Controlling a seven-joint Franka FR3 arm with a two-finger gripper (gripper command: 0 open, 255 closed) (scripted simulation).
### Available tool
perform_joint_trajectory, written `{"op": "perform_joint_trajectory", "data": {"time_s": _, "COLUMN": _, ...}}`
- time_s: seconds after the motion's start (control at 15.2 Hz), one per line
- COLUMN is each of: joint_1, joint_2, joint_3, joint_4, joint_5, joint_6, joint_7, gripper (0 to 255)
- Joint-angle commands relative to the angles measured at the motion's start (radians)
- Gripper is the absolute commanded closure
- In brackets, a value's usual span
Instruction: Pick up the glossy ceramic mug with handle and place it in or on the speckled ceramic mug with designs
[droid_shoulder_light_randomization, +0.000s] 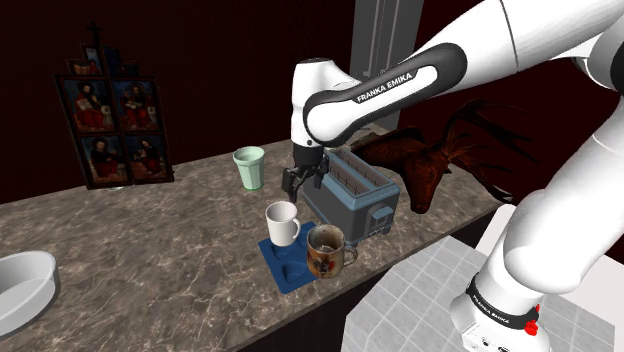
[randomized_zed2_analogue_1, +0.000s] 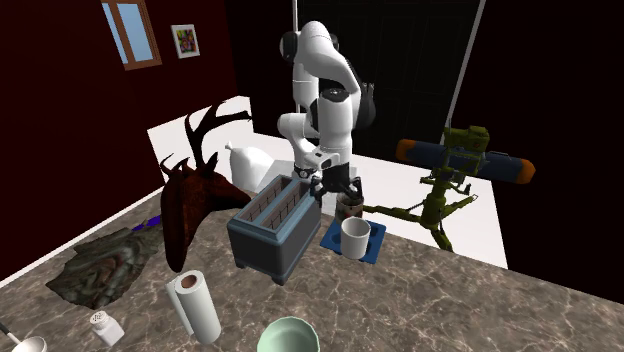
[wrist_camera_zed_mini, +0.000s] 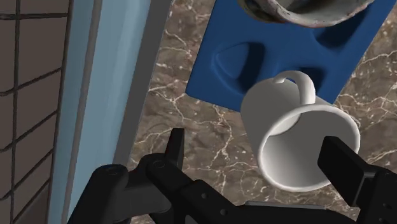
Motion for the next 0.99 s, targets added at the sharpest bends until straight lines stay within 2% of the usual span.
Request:
{"op": "perform_joint_trajectory", "data": {"time_s": 0.0, "joint_1": 0.003, "joint_2": 0.08, "joint_3": 0.015, "joint_4": 0.037, "joint_5": -0.028, "joint_6": 0.041, "joint_7": 0.025, "gripper": 0}}
{"op": "perform_joint_trajectory", "data": {"time_s": 0.13, "joint_1": 0.009, "joint_2": 0.147, "joint_3": 0.024, "joint_4": 0.07, "joint_5": -0.057, "joint_6": 0.073, "joint_7": 0.05, "gripper": 0}}
{"op": "perform_joint_trajectory", "data": {"time_s": 0.59, "joint_1": 0.014, "joint_2": 0.206, "joint_3": 0.024, "joint_4": 0.036, "joint_5": -0.08, "joint_6": 0.163, "joint_7": 0.066, "gripper": 0}}
{"op": "perform_joint_trajectory", "data": {"time_s": 0.92, "joint_1": 0.014, "joint_2": 0.211, "joint_3": 0.024, "joint_4": 0.033, "joint_5": -0.082, "joint_6": 0.171, "joint_7": 0.068, "gripper": 0}}
